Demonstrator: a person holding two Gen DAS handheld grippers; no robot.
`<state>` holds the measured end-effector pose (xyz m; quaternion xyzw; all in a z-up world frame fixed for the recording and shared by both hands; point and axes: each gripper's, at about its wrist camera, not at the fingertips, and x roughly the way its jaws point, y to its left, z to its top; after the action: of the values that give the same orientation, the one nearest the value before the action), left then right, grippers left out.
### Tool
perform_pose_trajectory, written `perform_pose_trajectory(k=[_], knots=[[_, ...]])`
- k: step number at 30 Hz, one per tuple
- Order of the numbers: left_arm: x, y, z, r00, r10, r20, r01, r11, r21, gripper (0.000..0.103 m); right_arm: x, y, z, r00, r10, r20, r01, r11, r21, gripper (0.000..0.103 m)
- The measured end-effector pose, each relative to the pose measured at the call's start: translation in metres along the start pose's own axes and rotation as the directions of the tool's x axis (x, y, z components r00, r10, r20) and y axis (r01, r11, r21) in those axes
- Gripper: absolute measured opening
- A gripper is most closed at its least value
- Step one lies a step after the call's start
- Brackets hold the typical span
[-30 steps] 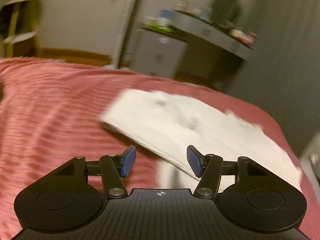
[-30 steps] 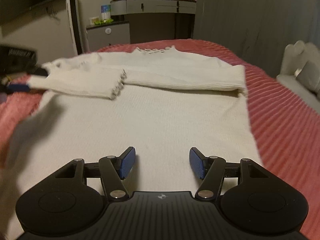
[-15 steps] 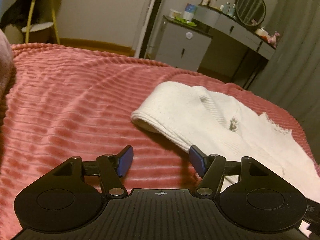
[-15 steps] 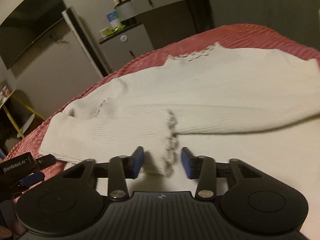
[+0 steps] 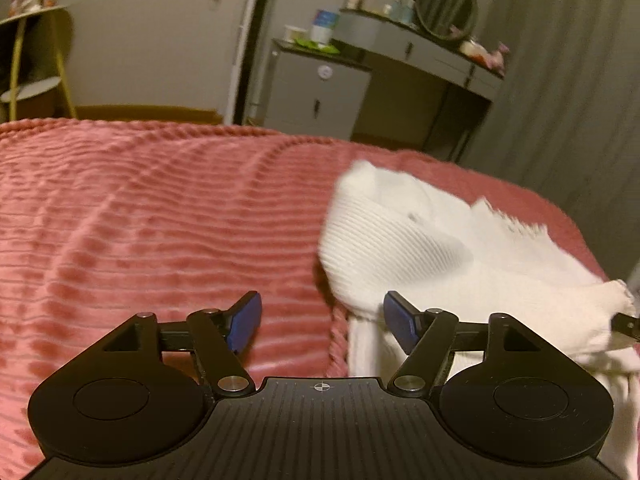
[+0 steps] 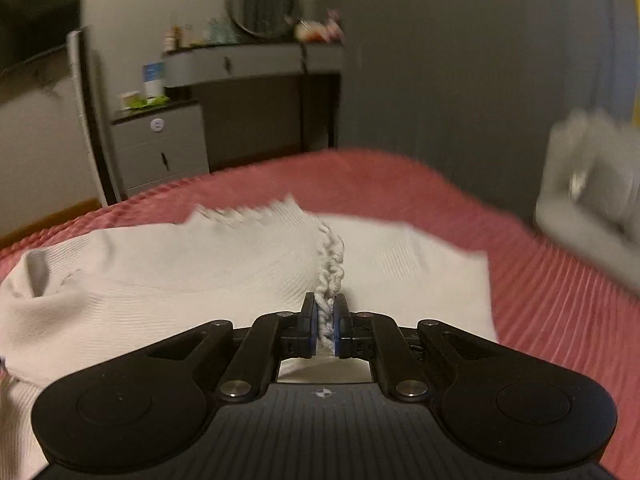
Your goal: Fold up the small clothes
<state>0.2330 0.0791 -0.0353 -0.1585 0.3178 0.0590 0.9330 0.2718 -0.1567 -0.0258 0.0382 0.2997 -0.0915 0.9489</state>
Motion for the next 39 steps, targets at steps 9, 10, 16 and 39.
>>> perform_pose_trajectory(k=[9, 10, 16, 39], knots=[[0.007, -0.007, -0.008, 1.0, 0.021, 0.012, -0.021, 0.999, 0.031, 0.079, 0.031, -0.033, -0.014, 0.978, 0.182, -0.103, -0.158, 0.966, 0.205, 0.037], [0.007, -0.009, -0.009, 1.0, 0.024, 0.016, -0.024, 0.999, 0.038, 0.079, 0.032, -0.031, -0.015, 0.978, 0.177, -0.107, -0.155, 0.97, 0.187, 0.029], [0.009, -0.009, -0.009, 1.0, 0.026, 0.018, -0.026, 0.999, 0.037, 0.082, 0.013, -0.017, -0.001, 0.998, 0.058, 0.029, -0.059, 0.998, 0.012, 0.006], [0.011, -0.009, -0.01, 0.999, 0.043, 0.024, -0.043, 0.999, 0.021, 0.083, 0.004, -0.033, -0.011, 0.999, 0.026, 0.029, -0.028, 0.999, 0.037, 0.031]])
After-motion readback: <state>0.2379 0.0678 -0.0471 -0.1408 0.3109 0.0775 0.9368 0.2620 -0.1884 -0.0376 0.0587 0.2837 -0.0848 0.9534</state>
